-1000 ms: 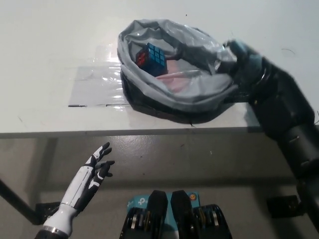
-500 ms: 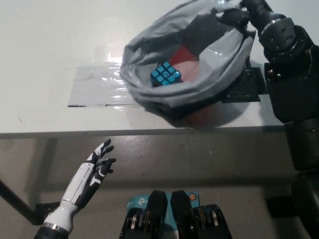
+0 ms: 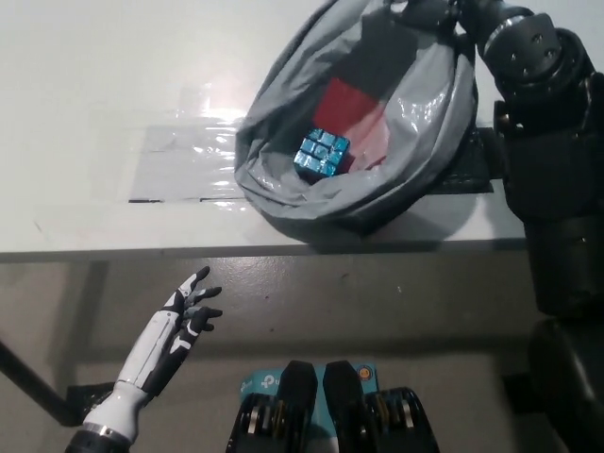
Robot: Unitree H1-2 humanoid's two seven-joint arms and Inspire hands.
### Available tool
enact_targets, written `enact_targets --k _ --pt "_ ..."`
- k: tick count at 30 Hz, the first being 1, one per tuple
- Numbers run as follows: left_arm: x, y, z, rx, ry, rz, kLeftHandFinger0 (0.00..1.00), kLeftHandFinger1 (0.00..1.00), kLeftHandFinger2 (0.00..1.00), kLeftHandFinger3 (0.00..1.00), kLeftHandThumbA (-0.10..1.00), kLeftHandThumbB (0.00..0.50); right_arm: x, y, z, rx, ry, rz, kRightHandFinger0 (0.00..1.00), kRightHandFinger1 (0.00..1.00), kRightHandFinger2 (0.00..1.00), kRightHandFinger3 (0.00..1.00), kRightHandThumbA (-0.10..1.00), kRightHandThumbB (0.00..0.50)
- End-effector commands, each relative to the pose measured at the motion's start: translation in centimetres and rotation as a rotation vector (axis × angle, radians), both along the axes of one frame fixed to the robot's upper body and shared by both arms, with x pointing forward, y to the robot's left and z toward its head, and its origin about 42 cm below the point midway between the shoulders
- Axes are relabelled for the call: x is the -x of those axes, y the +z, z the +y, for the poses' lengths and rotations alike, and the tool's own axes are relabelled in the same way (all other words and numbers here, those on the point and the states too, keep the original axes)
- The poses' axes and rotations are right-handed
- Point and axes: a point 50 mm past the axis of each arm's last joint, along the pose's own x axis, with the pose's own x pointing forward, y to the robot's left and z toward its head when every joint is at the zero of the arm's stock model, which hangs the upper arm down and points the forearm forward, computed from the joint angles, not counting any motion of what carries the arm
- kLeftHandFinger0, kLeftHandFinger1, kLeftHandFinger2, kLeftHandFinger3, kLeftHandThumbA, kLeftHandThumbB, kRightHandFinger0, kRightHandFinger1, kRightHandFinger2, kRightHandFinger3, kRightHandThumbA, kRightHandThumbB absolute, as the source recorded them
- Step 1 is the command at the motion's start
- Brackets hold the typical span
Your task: Use the right hand to pick up a rubix's cube and place it into a plastic bag and lift the bag
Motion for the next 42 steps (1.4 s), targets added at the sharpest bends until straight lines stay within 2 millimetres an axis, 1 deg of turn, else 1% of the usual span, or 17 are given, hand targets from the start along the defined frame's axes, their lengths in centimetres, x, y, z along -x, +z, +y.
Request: enact_targets --k 1,3,5,6,7,8,11,13,14,15,19,22,23,28,34,36,42 --pt "-0.3 0.8 0.2 -0.007 -0.034 -0.052 0.7 0.72 0.83 1.0 1.0 0.055 -0.2 7.2 2.4 -0.273 -0.011 -0.142 0.0 0.3 0.71 0.4 -0.1 0.193" --pt "-0.2 0.8 0.2 -0.008 -0.034 -0.05 0.71 0.71 0.81 1.0 1.0 0.049 -0.4 8.1 2.9 -0.394 -0.001 -0.135 0.0 0.26 0.76 0.56 -0.1 0.175" --pt "-0.1 0.8 0.2 -0.013 -0.032 -0.051 0.71 0.69 0.8 1.0 1.0 0.055 -0.8 9.4 3.4 -0.561 0.023 -0.109 0.37 0.3 0.75 0.58 -0.1 0.167" --pt "-0.1 0.9 0.2 -0.015 -0.029 -0.049 0.7 0.69 0.79 1.0 1.0 0.066 -1.0 10.1 3.7 -0.659 0.043 -0.087 0.28 0.26 0.72 0.65 -0.1 0.121" --pt "-0.1 0.9 0.2 -0.016 -0.026 -0.046 0.7 0.69 0.79 1.0 1.0 0.068 -1.2 10.7 3.9 -0.752 0.062 -0.062 0.19 0.26 0.72 0.64 -0.1 0.124" --pt "-0.1 0.9 0.2 -0.017 -0.026 -0.049 0.7 0.68 0.79 1.0 1.0 0.068 -1.2 11.6 4.0 -0.837 0.068 -0.049 0.01 0.24 0.75 1.0 -0.1 0.122" --pt "-0.1 1.0 0.2 -0.019 -0.027 -0.054 0.7 0.67 0.79 1.0 1.0 0.06 -1.3 13.3 4.5 -0.981 0.072 -0.024 0.0 0.21 0.77 1.0 -0.1 0.117" --pt "0.0 0.9 0.1 -0.021 -0.025 -0.056 0.69 0.67 0.78 1.0 1.0 0.053 -0.9 16.1 5.3 -1.121 0.08 -0.006 0.0 0.2 0.84 1.0 -0.1 0.112" --pt "0.0 0.9 0.1 -0.021 -0.025 -0.056 0.69 0.67 0.78 1.0 1.0 0.053 -0.9 16.1 5.3 -1.121 0.08 -0.006 0.0 0.2 0.84 1.0 -0.1 0.112" --pt "0.0 0.9 0.1 -0.021 -0.024 -0.057 0.69 0.66 0.77 1.0 1.0 0.061 -0.7 17.1 5.5 -1.152 0.09 -0.004 0.0 0.21 0.91 1.0 -0.1 0.107" --pt "-0.1 0.9 0.0 -0.019 -0.022 -0.056 0.69 0.65 0.77 1.0 1.0 0.075 0.0 20.8 6.0 -1.227 0.128 -0.02 0.0 0.2 0.9 1.0 -0.1 0.086" --pt "-0.2 1.0 0.0 -0.018 -0.023 -0.054 0.69 0.65 0.76 1.0 1.0 0.073 0.8 23.6 6.1 -1.255 0.148 -0.054 0.0 0.22 0.88 1.0 -0.1 0.1" --pt "-0.2 1.1 0.0 -0.018 -0.026 -0.056 0.69 0.65 0.76 1.0 1.0 0.065 1.4 25.2 6.1 -1.273 0.156 -0.073 0.0 0.21 0.86 1.0 -0.1 0.076" --pt "-0.2 1.1 0.0 -0.037 -0.031 -0.062 0.71 0.65 0.76 1.0 1.0 0.075 2.5 27.6 5.8 -1.289 0.167 -0.116 0.0 0.22 0.8 1.0 -0.1 0.056" --pt "-0.1 1.1 0.0 -0.039 -0.037 -0.056 0.71 0.64 0.77 1.0 1.0 0.074 3.5 28.4 5.2 -1.322 0.238 -0.135 0.0 0.22 0.82 1.0 -0.1 0.045" --pt "-0.2 1.2 -0.1 -0.036 -0.034 -0.053 0.71 0.65 0.78 1.0 1.0 0.083 4.5 29.0 5.3 -1.328 0.268 -0.156 0.0 0.25 0.86 1.0 -0.1 0.058" --pt "-0.1 1.2 -0.1 -0.039 -0.034 -0.048 0.71 0.65 0.79 1.0 1.0 0.078 5.5 29.4 6.0 -1.297 0.286 -0.2 0.0 0.25 0.85 1.0 -0.1 0.05"
